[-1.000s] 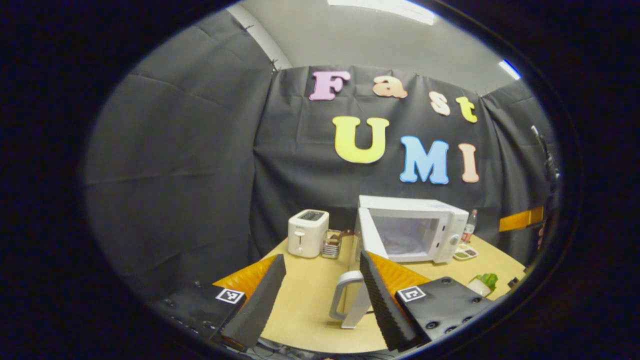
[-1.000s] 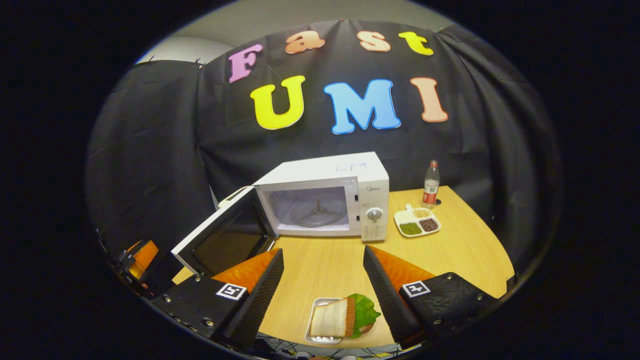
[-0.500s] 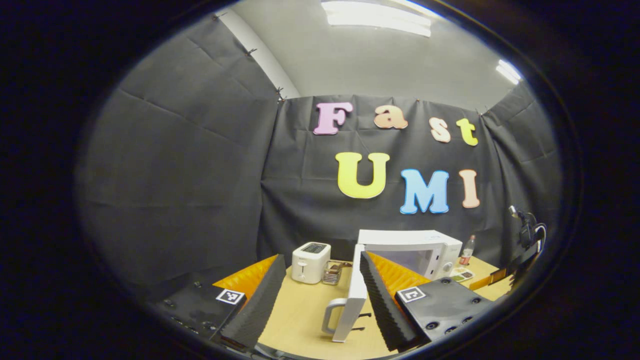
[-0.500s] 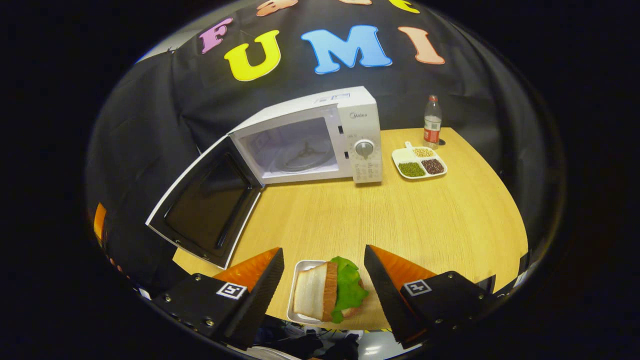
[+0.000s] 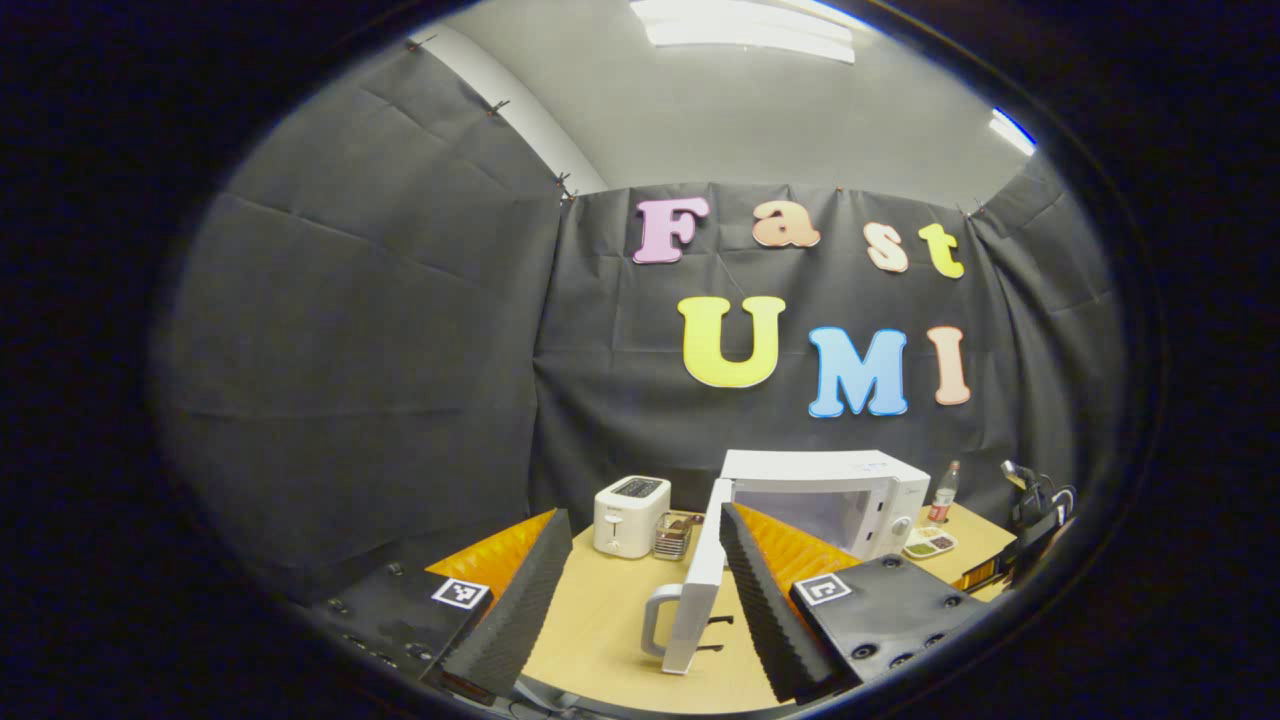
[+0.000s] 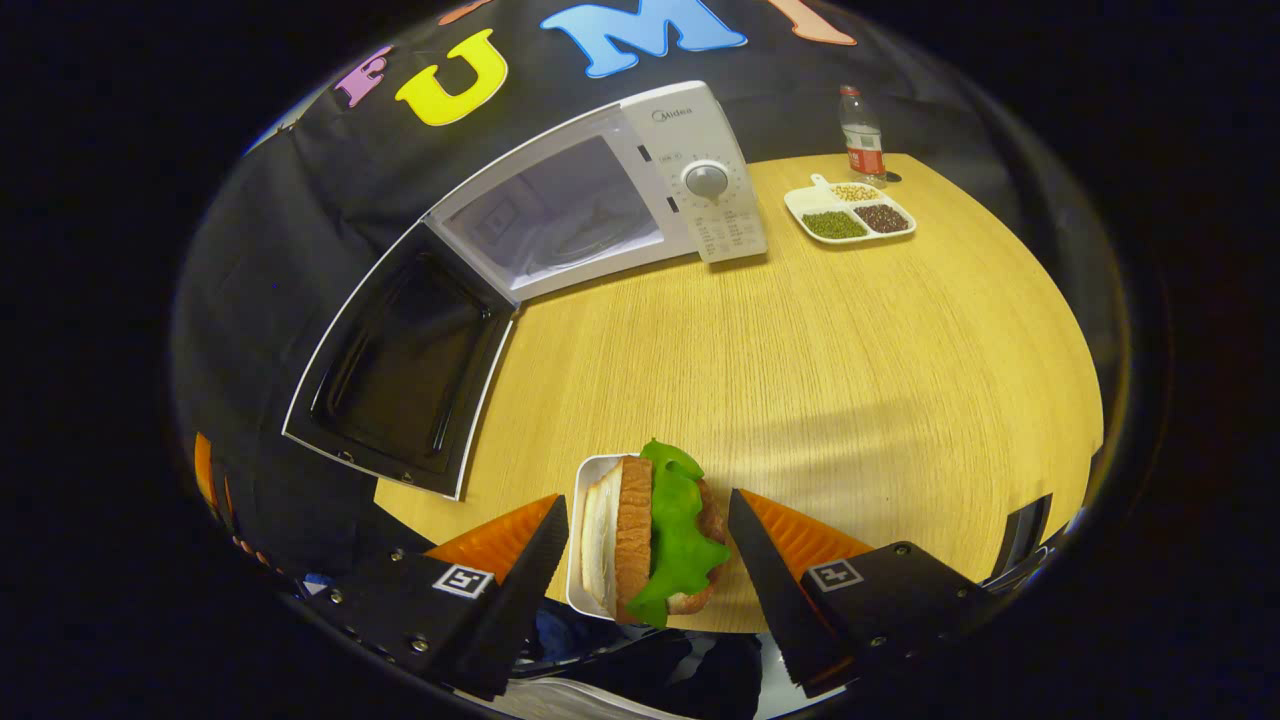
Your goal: Open the microwave oven with the left hand, put the food in, and close the microwave oven.
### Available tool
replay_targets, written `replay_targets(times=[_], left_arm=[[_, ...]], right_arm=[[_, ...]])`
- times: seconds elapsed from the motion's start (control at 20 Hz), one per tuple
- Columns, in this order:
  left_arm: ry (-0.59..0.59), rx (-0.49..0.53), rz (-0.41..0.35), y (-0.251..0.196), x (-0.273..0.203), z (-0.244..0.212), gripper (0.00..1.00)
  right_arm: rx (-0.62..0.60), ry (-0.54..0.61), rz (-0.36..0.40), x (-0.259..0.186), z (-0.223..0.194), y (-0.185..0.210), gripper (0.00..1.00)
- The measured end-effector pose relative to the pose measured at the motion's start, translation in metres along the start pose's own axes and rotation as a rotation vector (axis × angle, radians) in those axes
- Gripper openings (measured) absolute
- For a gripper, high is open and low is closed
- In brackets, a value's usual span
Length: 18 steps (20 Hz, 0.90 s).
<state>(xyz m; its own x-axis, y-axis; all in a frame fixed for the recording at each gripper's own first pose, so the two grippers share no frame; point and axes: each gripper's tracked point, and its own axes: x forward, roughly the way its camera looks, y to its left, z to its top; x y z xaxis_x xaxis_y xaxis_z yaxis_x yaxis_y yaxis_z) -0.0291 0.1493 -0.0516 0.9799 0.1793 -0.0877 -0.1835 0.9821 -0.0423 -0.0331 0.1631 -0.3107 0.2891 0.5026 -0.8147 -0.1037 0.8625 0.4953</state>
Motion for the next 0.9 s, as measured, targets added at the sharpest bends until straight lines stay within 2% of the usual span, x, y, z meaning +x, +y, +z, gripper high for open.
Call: replay_targets(times=[0.15, 0.25, 0.3, 0.35, 0.4, 0.45, 0.7, 0.9], left_arm=[[0.005, 0.012, 0.009, -0.009, -0.002, 0.001, 0.94], [0.005, 0.021, 0.015, -0.014, -0.005, 0.000, 0.94], [0.007, 0.026, 0.016, -0.018, -0.006, 0.000, 0.94], [0.007, 0.030, 0.021, -0.020, -0.007, -0.001, 0.94], [0.005, 0.033, 0.025, -0.022, -0.007, -0.002, 0.94], [0.006, 0.034, 0.033, -0.023, -0.009, -0.001, 0.94], [-0.013, 0.038, 0.069, -0.028, -0.012, 0.002, 0.94], [-0.020, 0.037, 0.071, -0.027, -0.007, 0.002, 0.96]], right_arm=[[0.048, 0.056, 0.040, 0.010, -0.010, 0.000, 0.96], [0.072, 0.104, 0.074, 0.015, -0.018, 0.003, 0.74], [0.077, 0.108, 0.087, 0.012, -0.016, 0.001, 0.83], [0.097, 0.109, 0.117, 0.015, -0.017, 0.008, 0.72], [0.097, 0.103, 0.139, 0.011, -0.014, 0.010, 0.47], [0.071, 0.113, 0.149, 0.013, -0.016, 0.009, 0.36], [-0.025, 0.084, 0.175, 0.000, -0.008, 0.014, 0.36], [0.004, -0.001, 0.238, -0.017, 0.020, 0.039, 0.36]])
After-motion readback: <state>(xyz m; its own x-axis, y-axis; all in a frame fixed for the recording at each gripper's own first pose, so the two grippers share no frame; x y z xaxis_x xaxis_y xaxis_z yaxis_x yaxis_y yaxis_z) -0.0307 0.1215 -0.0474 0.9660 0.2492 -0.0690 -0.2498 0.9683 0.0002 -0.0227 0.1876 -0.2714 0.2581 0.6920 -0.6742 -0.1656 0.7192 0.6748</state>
